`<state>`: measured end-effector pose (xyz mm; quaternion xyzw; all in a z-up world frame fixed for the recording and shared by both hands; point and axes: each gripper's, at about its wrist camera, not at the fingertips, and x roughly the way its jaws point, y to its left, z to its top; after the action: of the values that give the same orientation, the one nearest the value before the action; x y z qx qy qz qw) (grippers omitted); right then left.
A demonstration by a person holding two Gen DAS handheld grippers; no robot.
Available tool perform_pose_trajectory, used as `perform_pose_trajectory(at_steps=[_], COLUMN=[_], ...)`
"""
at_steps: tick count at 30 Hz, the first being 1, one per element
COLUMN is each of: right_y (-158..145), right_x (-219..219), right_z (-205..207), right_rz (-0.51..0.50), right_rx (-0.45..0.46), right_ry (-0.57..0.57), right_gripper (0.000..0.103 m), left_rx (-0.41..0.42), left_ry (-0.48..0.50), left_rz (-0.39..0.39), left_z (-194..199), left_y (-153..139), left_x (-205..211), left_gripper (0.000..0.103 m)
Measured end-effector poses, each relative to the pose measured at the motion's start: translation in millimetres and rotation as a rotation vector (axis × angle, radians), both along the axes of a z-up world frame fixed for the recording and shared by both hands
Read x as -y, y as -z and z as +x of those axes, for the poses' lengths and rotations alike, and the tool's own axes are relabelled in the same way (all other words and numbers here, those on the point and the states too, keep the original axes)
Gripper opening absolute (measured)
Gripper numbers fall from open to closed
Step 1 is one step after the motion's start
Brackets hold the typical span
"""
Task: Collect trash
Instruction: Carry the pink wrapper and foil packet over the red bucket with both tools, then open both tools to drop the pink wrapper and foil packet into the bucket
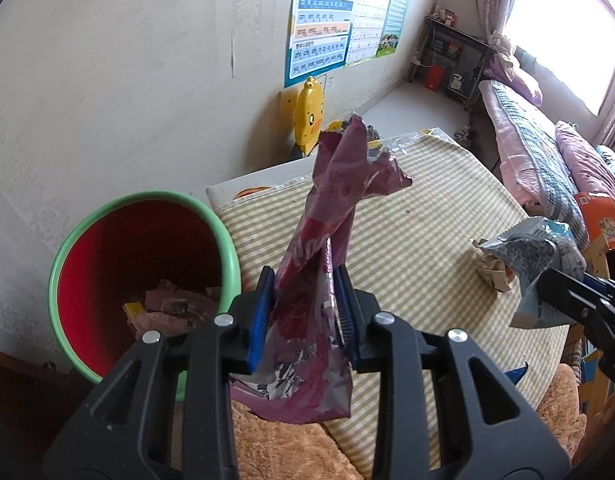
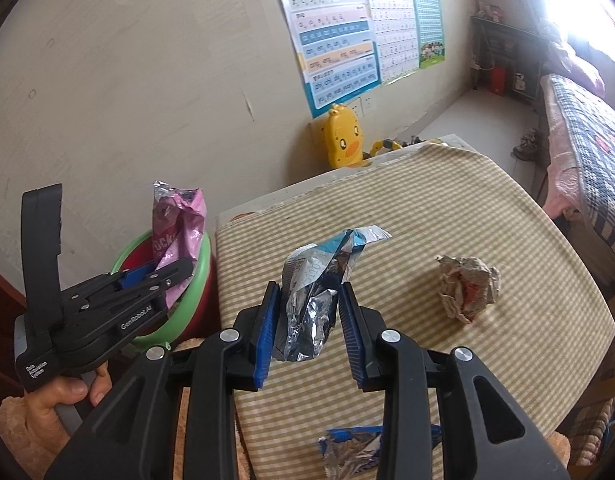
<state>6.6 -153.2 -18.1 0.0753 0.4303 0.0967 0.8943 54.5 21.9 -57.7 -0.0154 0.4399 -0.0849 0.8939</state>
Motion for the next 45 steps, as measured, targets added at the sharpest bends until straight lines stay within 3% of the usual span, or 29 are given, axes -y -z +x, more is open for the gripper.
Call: perform_pose_trajectory(at_steps=[19, 29, 45], right_y=[-7, -1, 6], right_x=[-67, -103, -160], right_z=[21, 42, 73], right_rz=[-0.001, 0.019, 0.065], right_rx=[0.011, -0.014, -0.068], right_ry=[-0.156, -0.223, -0.317], right_gripper=[0.031, 0.03, 0.031], left_rx=[-0.006, -0.009, -0.056], left_ry=[-0.127, -0.24, -0.344], left_rz=[-0.004, 0.042, 0.069], left_z=[6, 6, 7], left_y=[8, 16, 36], left_x=[-60, -104, -153], left_gripper=[0.029, 0.03, 0.03])
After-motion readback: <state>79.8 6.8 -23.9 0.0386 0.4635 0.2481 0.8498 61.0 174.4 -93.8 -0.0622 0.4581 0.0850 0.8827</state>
